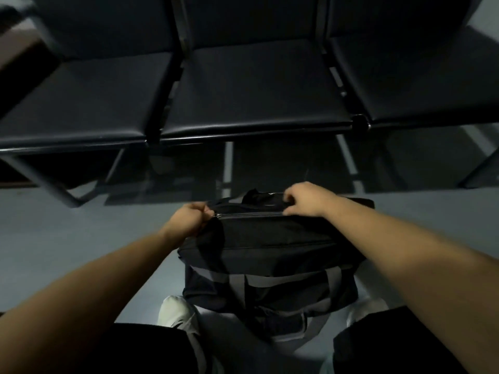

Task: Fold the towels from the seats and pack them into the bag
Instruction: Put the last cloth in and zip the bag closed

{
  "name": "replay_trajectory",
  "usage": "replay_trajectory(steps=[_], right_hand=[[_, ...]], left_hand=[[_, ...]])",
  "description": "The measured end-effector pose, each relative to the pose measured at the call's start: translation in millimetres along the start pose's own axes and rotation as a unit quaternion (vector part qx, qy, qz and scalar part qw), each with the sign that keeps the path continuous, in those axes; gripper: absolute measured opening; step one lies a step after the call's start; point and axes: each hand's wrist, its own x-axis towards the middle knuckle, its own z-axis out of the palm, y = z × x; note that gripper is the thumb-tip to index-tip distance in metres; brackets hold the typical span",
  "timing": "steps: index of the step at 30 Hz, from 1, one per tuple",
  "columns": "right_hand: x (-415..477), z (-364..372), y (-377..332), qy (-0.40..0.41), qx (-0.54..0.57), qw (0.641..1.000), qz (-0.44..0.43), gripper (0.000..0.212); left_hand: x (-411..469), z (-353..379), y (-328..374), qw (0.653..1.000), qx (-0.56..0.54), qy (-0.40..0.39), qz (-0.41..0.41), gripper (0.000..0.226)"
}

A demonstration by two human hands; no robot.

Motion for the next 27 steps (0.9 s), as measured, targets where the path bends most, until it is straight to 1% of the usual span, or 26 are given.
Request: replay_trajectory(steps=[1,3,5,7,9,11,14,16,21,24,27], right_hand=[[5,-1,-25,0.004,0.028,0.999,-0.039,0.045],[15,7,-76,0.003,0.029,0.994,-0.102,0.050],[24,24,-115,0.002,-0.017,0.992,-0.129,0.042],[30,40,-131,0.038,-0.056,0.990,-0.126,0.027],[30,50,-132,0.085,-0.101,0.984,-0.122,0.017],[27,53,-127,0.119,-0.124,0.976,-0.133,0.018],[21,47,-120,0.150,-0.110,0.973,-0.139,0.022],[20,43,-117,0.156,-0.113,0.972,-0.137,0.022],[15,45,-108,0.180,-0.087,0.973,-0.117,0.021],[12,51,-107,0.186,-0.079,0.972,-0.123,0.021],[10,52,-108,0.189,-0.087,0.970,-0.127,0.022]], left_hand=[[-1,0,-3,1.000,-0.003,-0.001,0.009,0.028],[-2,-2,-7,1.000,-0.009,0.004,0.018,0.026],[-3,-1,-13,1.000,-0.013,0.007,0.014,0.027],[-3,2,-18,1.000,-0.006,0.005,0.013,0.029],[-3,-2,-23,1.000,0.009,0.015,0.014,0.030],[-1,-14,-29,0.999,0.023,0.033,0.011,0.027],[7,-41,-38,0.998,0.032,0.050,-0.005,0.023],[13,-54,-47,0.998,0.031,0.058,-0.018,0.021],[29,-58,-83,0.991,0.078,0.087,-0.073,0.016],[34,-61,-96,0.981,0.131,0.103,-0.102,0.022],[40,-58,-97,0.964,0.215,0.123,-0.098,0.029]])
